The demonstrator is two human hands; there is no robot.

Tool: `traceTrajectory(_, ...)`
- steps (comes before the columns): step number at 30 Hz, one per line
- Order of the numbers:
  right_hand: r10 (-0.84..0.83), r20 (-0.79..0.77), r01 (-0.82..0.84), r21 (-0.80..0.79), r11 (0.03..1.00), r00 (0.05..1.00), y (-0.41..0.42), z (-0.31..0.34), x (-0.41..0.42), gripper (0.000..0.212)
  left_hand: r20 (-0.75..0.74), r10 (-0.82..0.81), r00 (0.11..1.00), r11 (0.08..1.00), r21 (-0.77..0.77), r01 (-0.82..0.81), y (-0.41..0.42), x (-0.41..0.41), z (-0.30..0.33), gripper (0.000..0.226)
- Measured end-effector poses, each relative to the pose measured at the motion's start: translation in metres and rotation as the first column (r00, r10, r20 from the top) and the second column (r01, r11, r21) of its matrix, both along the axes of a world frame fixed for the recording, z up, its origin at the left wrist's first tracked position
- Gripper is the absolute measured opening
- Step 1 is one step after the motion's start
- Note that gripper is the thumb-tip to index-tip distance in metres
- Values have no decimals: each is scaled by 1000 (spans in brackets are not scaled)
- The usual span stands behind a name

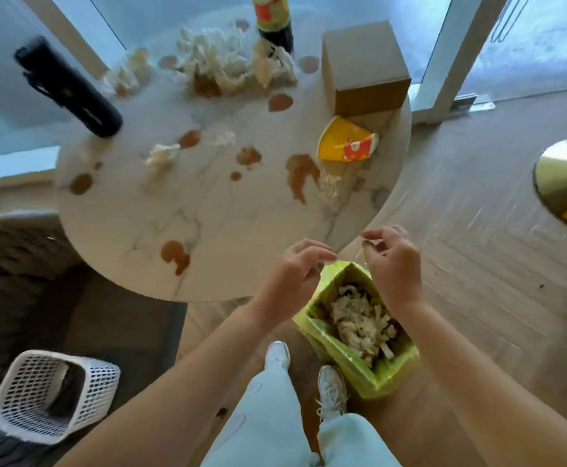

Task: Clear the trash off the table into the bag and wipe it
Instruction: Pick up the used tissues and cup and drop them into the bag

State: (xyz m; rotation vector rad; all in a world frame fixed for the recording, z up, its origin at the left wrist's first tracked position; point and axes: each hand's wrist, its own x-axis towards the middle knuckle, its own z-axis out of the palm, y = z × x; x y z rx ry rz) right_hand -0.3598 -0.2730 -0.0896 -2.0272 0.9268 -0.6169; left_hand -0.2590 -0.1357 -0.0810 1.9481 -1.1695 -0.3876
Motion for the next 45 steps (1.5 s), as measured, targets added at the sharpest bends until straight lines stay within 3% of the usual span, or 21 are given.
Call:
traceTrajectory(6, 105, 124, -99, -48, 994, 987, 10, 57, 98, 15, 116, 270, 956, 962, -82, -261, 15, 96, 46, 28)
traceTrajectory(11, 219, 68, -213, -75, 974, 973, 13, 73, 195, 18, 278, 402, 873, 908, 0, -418, 28, 189, 57, 30)
traceTrajectory(15, 262, -16, -262, -57, 963, 965, 13, 76, 270, 20, 370, 460, 807, 805, 210, -555, 45, 266, 48, 37)
traceTrajectory(18, 267, -61, -270, -59, 961, 962, 9, 71, 322, 22, 373, 448, 812, 701, 417, -578, 57, 313, 35, 40)
traceTrajectory(21, 269, -134, -282, -90, 955, 954, -2, 60, 366, 30, 297, 404, 865, 727, 469, -501, 62, 345, 21, 36)
traceTrajectory(27, 225, -311, -273, -119, 955, 923, -30, 37, 426, 43, 171, 402, 900, 820, 370, -437, 59, 395, 7, 32)
traceTrajectory(35, 213, -483, -311, -134, 941, 850, -51, 20, 471, 49, 82, 483, 872, 871, 59, -488, 25, 441, 13, 23)
traceTrajectory(41, 171, -514, -313, -202, 928, 840, -51, 11, 467, 21, 47, 498, 866, 867, -27, -497, 15, 447, 14, 24)
traceTrajectory(45, 182, -418, -297, -228, 927, 890, -50, 16, 455, 17, 41, 498, 866, 867, -53, -496, 12, 439, 17, 25)
